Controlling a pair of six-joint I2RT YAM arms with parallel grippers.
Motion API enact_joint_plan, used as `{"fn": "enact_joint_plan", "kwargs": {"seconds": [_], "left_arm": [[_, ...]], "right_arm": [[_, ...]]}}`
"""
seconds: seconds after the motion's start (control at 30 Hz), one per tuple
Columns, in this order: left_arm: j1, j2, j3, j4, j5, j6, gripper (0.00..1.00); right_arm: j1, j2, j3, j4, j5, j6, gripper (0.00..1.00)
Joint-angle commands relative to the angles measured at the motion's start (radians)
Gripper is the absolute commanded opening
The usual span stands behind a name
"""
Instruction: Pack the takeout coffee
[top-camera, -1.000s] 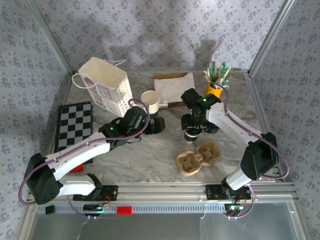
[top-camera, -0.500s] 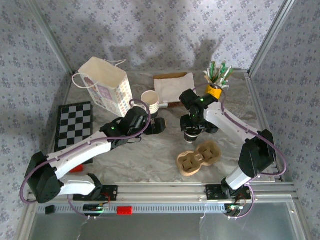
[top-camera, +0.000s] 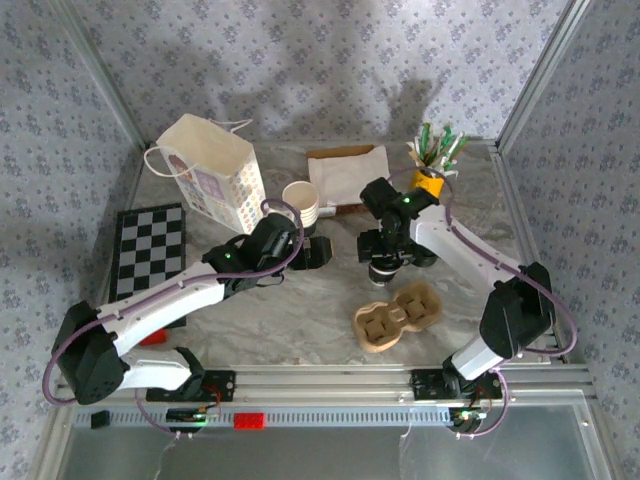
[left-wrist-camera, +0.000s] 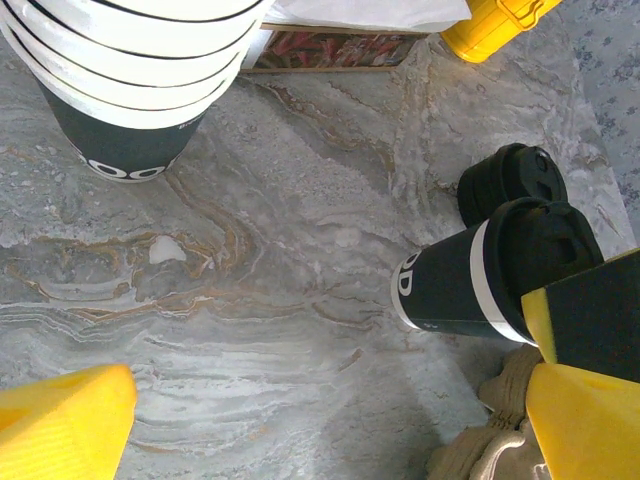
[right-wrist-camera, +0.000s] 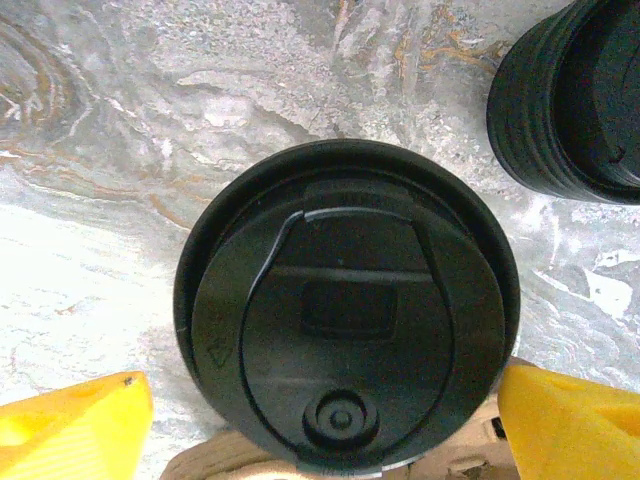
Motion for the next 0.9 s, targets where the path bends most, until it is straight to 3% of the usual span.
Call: {"fn": "enact_joint_plan", "kwargs": {"seconds": [0.0, 0.07, 0.27, 0.4, 0.53, 0.87], "left_arm": [[-0.004, 0.010, 0.043, 0.015, 0.028, -0.007, 1.00], [-0.005, 0.018, 0.052, 0.026, 0.049, -0.029, 0.99], [-0.023, 0.119, 0.110, 0.113, 0.171, -0.100, 0.79], [-0.053, 0.233, 0.177, 0.186, 0.248, -0.131, 0.74], [-0.074, 0.350, 0.269, 0.153, 0.300, -0.143, 0.69], [-0.076, 0.499, 0.357, 0.158, 0.335, -0.152, 0.60]], "right_arm": [[-0.011, -0.066, 0.045, -0.044, -0.022, 0.002, 0.93], [-0.032, -0.106, 0.036, -0.048, -0.036, 0.000, 0.93], [-0.166, -0.250, -0.088, 0.020, -0.213, -0.007, 0.85], [-0.252, -0.273, -0.149, 0.061, -0.336, -0.028, 0.76], [-0.310, -0.273, -0.229, 0.103, -0.420, -0.044, 0.72], [-0.331, -0.228, -0.248, 0.123, -0.420, -0.080, 0.60]]}}
